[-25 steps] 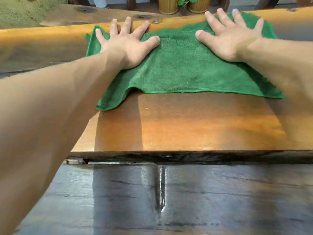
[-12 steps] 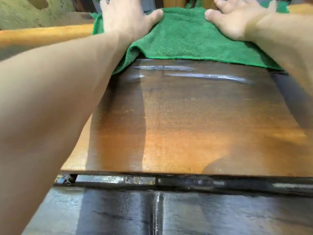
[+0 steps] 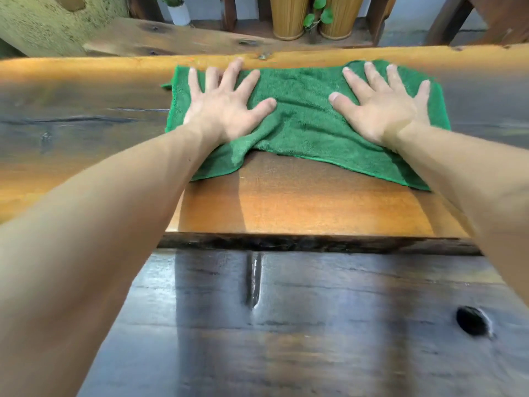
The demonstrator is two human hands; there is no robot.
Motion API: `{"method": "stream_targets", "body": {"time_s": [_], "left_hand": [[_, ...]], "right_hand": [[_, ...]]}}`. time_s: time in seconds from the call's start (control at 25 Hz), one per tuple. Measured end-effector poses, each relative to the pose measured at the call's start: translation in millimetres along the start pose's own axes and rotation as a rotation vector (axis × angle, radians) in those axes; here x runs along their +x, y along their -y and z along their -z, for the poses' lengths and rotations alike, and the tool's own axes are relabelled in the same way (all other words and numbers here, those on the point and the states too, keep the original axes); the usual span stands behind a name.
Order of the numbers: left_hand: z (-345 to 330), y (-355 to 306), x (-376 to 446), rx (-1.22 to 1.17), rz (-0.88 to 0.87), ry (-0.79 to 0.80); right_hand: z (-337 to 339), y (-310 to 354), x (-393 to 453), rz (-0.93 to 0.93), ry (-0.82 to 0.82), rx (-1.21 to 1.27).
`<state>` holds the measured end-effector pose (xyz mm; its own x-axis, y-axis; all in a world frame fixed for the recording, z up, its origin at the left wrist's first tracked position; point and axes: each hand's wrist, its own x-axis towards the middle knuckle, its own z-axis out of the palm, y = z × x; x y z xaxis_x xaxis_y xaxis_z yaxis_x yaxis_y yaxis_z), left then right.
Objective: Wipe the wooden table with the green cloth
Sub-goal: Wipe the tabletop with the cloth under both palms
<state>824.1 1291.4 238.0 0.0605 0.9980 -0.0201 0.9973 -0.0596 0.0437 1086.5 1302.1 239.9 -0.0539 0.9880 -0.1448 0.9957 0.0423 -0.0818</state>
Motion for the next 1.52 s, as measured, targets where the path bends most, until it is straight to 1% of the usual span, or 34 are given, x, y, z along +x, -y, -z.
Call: {"method": "stream_targets", "body": {"time_s": [0.12,0.32,0.48,0.56,0.68,0.88,1.04,1.16,1.44,1.52], "left_hand": [[0,-5,-36,-0.013,0.001,0.110],[3,-21,-119,0.024,-0.042,0.171],[4,-31,-194,0.022,-0.031,0.217],[3,-38,-229,0.017,-0.015,0.215],[-2,-48,-283,0.040,-0.005,0.172],[-4,-60,-369,0.039,-0.014,0.227],[-7,-66,-423,0.045,-0.021,0.208],[-9,-74,-470,0.047,-0.023,0.210],[-13,-80,-585,0.025,-0.034,0.188],[-13,-80,-623,0.026,-0.032,0.182]], "right_hand": [[-7,-4,-46,0.010,-0.019,-0.005],[-13,-14,-119,0.012,0.040,-0.029],[-16,-17,-186,0.011,0.080,-0.023],[-20,-17,-225,0.015,0.087,-0.028],[-31,-19,-281,0.037,0.058,-0.024],[-39,-22,-361,0.046,0.126,-0.036],[-51,-23,-423,0.067,0.118,-0.030],[-56,-24,-467,0.064,0.142,-0.029],[-76,-17,-577,0.052,0.099,-0.034],[-78,-14,-610,0.060,0.112,-0.023]]}}
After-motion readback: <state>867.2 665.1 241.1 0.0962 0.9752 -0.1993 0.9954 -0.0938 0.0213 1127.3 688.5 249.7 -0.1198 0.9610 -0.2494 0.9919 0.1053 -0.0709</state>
